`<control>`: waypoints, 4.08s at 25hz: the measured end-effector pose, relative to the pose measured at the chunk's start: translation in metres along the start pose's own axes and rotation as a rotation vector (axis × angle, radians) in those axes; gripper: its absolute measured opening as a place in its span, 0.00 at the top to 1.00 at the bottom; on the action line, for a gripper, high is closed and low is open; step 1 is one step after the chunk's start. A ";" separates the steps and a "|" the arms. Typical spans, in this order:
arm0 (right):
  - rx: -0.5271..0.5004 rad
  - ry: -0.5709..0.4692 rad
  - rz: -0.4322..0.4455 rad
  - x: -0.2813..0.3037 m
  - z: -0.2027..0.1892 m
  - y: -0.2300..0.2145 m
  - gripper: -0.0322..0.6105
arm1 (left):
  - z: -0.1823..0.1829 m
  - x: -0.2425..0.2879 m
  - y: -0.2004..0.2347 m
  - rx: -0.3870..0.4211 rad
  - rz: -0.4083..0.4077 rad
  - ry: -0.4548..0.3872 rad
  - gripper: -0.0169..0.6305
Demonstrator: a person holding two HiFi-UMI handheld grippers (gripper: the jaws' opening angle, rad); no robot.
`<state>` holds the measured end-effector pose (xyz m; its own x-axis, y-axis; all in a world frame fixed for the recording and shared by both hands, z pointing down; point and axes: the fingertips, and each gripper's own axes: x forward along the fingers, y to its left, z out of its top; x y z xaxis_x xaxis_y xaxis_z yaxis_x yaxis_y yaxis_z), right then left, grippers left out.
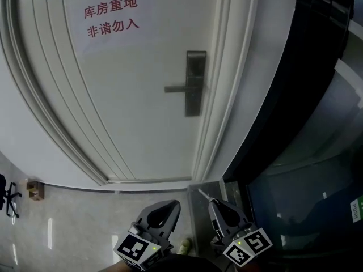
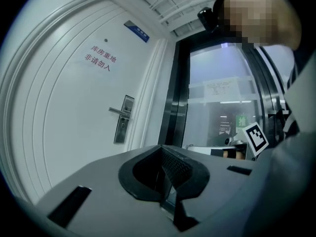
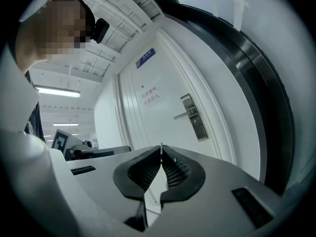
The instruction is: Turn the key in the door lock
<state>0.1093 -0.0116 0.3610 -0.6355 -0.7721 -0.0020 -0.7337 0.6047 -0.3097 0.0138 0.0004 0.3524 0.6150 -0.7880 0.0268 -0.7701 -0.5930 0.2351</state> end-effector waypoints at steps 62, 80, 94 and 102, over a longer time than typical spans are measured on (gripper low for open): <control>-1.689 0.054 -0.253 0.323 0.039 -0.173 0.92 | 0.006 0.179 0.173 -0.014 -0.018 0.067 0.97; -1.884 0.193 -0.279 0.328 0.036 -0.173 0.92 | 0.003 0.182 0.172 -0.026 -0.036 0.067 0.96; -1.861 0.216 -0.278 0.343 0.041 -0.180 0.92 | 0.004 0.178 0.180 -0.039 -0.020 0.059 0.96; -1.877 0.203 -0.271 0.353 0.042 -0.185 0.92 | 0.004 0.178 0.183 -0.046 -0.019 0.059 0.97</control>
<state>0.0303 -0.4043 0.3775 -0.3877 -0.9218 0.0018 0.0069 -0.0010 1.0000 -0.0183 -0.2494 0.3960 0.6392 -0.7650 0.0791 -0.7506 -0.5982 0.2807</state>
